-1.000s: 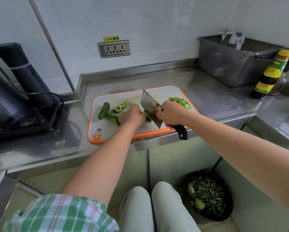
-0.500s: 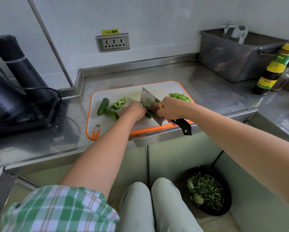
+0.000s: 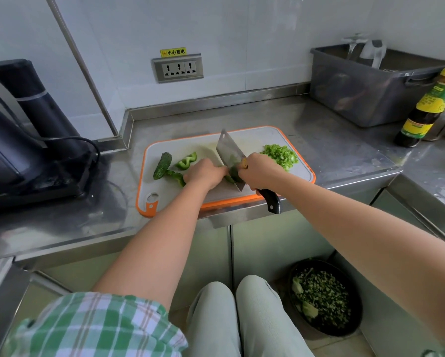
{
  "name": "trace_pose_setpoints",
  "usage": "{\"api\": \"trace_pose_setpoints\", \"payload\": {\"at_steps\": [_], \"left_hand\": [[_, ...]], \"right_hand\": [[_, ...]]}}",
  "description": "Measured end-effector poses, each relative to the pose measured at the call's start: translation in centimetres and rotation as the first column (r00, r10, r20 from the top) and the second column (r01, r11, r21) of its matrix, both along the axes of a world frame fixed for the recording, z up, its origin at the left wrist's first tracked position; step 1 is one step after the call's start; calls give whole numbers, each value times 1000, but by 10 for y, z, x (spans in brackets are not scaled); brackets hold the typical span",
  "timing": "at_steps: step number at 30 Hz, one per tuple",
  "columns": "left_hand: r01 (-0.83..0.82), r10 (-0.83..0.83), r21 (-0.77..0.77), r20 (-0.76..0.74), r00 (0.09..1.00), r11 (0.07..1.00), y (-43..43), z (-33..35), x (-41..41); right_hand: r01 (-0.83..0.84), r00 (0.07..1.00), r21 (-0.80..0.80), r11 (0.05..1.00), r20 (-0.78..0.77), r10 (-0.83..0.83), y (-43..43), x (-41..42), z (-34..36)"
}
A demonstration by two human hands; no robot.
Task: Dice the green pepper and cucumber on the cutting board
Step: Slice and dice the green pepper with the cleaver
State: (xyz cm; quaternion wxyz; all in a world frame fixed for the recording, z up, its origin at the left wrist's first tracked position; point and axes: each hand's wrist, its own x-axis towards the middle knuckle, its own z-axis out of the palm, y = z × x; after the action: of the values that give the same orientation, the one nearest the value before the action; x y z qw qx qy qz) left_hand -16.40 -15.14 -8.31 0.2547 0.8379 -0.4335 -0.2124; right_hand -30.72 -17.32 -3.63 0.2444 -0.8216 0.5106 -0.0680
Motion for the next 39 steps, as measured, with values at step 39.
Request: {"api": "trace_pose_setpoints", "payload": {"at_steps": [39], "left_hand": [[125,-101,-192,129,986,973,32,-16,-4]], "right_hand": [[-93,989,-95,991,-127,80,22,-4,12]]}}
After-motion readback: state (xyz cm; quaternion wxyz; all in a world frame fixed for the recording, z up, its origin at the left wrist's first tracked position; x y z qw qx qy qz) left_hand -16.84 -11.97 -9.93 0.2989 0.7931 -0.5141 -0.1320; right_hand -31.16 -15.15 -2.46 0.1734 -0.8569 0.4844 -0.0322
